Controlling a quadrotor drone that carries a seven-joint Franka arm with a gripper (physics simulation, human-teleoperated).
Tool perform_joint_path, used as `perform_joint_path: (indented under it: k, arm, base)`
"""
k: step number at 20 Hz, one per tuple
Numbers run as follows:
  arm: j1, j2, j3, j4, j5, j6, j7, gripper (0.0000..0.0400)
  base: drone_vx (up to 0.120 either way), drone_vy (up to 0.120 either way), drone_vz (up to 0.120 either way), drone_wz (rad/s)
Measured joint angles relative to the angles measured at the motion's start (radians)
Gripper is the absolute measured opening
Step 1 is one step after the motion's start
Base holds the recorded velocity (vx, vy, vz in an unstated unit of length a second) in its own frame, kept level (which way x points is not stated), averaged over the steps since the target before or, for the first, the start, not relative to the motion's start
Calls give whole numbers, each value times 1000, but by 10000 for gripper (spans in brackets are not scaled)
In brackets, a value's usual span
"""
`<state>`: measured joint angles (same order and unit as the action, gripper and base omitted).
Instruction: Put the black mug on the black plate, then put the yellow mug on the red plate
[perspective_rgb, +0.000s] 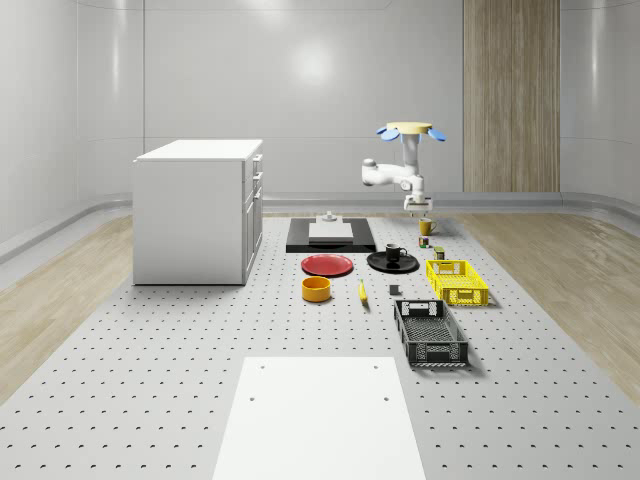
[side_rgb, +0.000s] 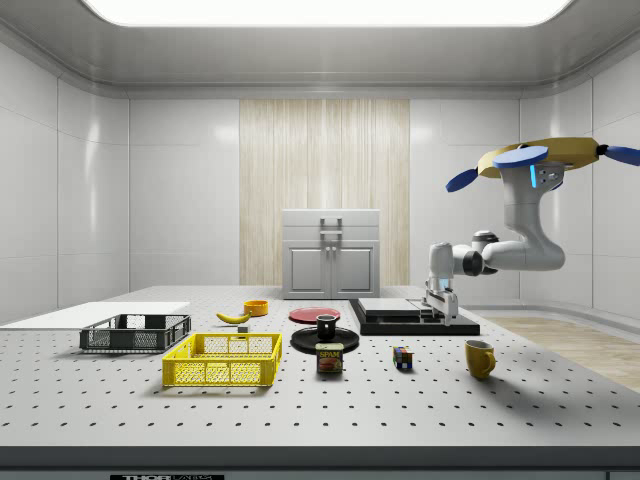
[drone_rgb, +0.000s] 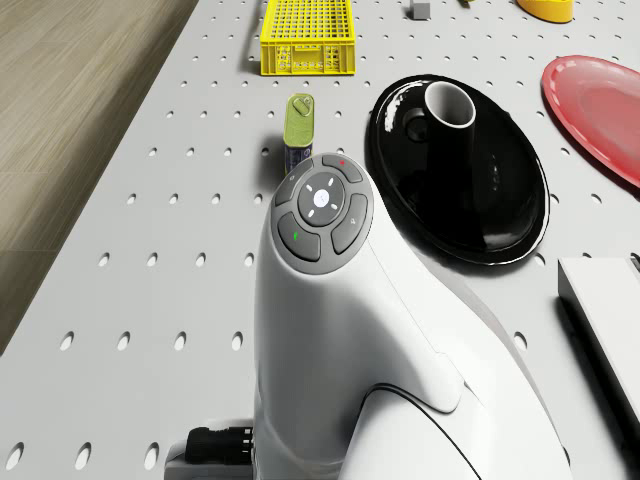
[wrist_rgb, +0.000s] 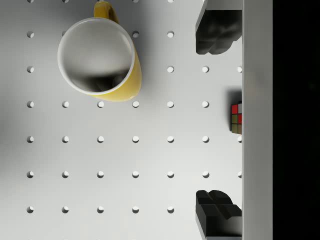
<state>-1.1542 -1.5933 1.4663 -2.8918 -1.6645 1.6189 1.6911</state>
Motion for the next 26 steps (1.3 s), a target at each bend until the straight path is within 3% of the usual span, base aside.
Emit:
perform_joint_path:
  k: [8,12,26]
  arm:
    - [0,-1,0,0,1,1,0,400]
    - [0,-2,0,0,1,2,0,400]
    - [0,-4,1,0,1,3,0,400]
  base:
    - [-120,35,-5,0]
    - [-110,0,-120,0]
    - [-17,17,-40,0]
